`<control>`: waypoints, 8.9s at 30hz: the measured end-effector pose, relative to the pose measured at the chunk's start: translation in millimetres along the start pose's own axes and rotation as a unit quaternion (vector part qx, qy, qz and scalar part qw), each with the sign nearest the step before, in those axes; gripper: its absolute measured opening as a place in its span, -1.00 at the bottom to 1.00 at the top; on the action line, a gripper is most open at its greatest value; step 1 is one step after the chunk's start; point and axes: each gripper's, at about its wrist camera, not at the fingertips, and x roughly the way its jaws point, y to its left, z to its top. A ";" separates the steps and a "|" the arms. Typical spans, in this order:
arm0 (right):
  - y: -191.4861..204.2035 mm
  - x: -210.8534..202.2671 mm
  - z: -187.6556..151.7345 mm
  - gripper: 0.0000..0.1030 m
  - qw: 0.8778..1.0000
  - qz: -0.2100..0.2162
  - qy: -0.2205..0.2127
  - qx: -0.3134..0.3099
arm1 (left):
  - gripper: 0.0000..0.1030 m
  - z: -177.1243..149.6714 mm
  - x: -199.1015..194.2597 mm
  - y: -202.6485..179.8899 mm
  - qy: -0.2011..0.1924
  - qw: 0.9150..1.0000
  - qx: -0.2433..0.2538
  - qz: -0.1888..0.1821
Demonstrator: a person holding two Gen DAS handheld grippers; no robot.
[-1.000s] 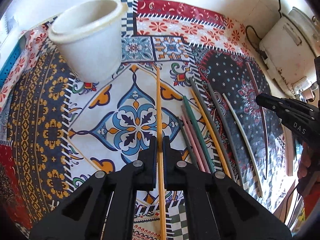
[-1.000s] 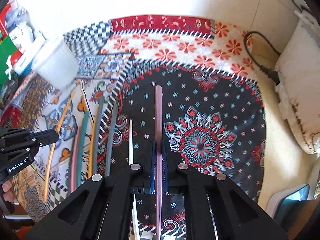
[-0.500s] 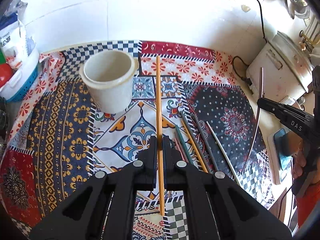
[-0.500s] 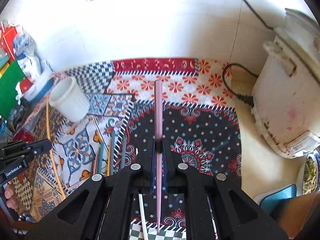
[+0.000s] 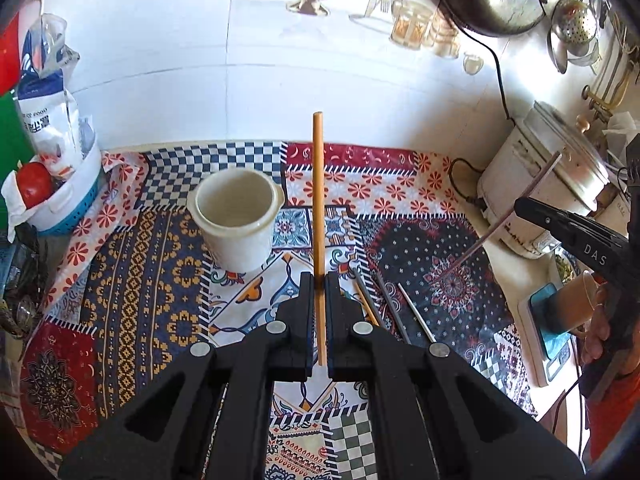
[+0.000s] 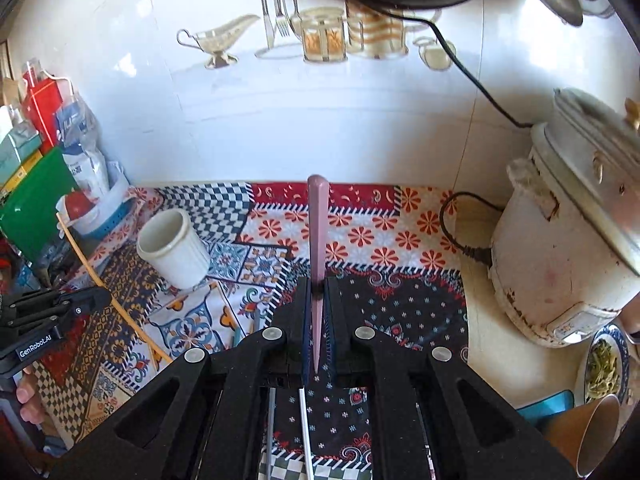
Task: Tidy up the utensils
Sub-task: 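Lift the pink stick with the right tool while the left tool lifts the orange chopstick toward the cup, then lower both sticks into the white cup and open both tools, then grasp the white stick with the right tool while the left tool grasps the dark green stick, then lift the white stick with the right tool while the left tool lifts the dark stick toward the cup, then insert both held sticks into the white cup and open both tools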
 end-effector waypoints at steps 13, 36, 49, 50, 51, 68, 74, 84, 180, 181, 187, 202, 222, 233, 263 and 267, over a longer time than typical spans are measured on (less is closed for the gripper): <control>30.1 -10.3 31.4 -0.89 0.998 0.037 -0.043 -0.021 | -0.94 33.9 -32.1 13.2 -0.066 0.998 -0.013 0.015; 135.4 16.5 97.6 -0.89 0.979 0.152 -0.082 -0.104 | -0.94 95.1 -41.8 72.6 -0.134 0.986 -0.065 0.078; 145.9 82.6 84.8 -0.89 0.979 0.164 -0.006 -0.118 | -0.94 92.9 30.1 86.9 -0.061 0.992 -0.072 0.085; 145.9 86.5 83.4 -0.89 0.979 0.162 -0.001 -0.120 | -0.94 91.9 34.7 88.3 -0.054 0.992 -0.075 0.082; 146.4 90.6 81.5 -0.89 0.980 0.160 0.004 -0.122 | -0.94 91.0 38.7 89.1 -0.048 0.993 -0.076 0.080; 143.6 110.7 76.6 -0.86 0.978 0.148 0.064 -0.134 | -0.93 86.9 41.3 87.3 -0.030 0.992 -0.073 0.098; 142.5 93.9 73.0 -0.55 0.979 0.135 0.051 -0.143 | -0.88 83.9 22.4 83.6 -0.041 0.991 -0.070 0.103; 123.3 52.6 63.1 -0.19 0.984 0.099 0.010 -0.150 | -0.34 64.9 -6.3 54.9 -0.058 0.991 -0.050 0.107; -10.8 71.7 -85.9 -0.90 0.988 0.022 0.152 0.003 | -0.94 -65.3 72.4 6.9 0.135 0.991 -0.004 0.010; -10.5 69.5 -82.6 -0.90 0.989 0.023 0.146 0.005 | -0.94 -62.6 68.0 6.0 0.128 0.992 -0.005 0.010; -11.6 50.4 -64.4 -0.90 0.993 0.026 0.112 0.012 | -0.94 -38.6 41.0 2.4 0.086 0.996 -0.011 0.002; -0.4 14.4 -33.2 -0.90 0.999 0.029 0.044 0.009 | -0.95 -10.7 0.5 -7.4 0.012 1.000 0.008 -0.001; 42.2 -5.8 13.7 -0.90 0.997 0.070 -0.019 -0.029 | -0.95 32.2 -44.4 16.3 -0.076 0.997 -0.009 0.018; 80.8 -8.0 54.1 -0.90 0.990 0.118 -0.060 -0.058 | -0.95 58.4 -65.0 38.5 -0.121 0.991 -0.027 0.042; 137.4 94.8 73.0 -0.90 0.979 0.167 0.028 -0.113 | -0.95 79.5 15.9 82.4 -0.053 0.992 -0.078 0.083; 137.5 107.7 68.7 -0.90 0.978 0.162 0.051 -0.118 | -0.95 76.2 24.7 84.5 -0.033 0.993 -0.079 0.085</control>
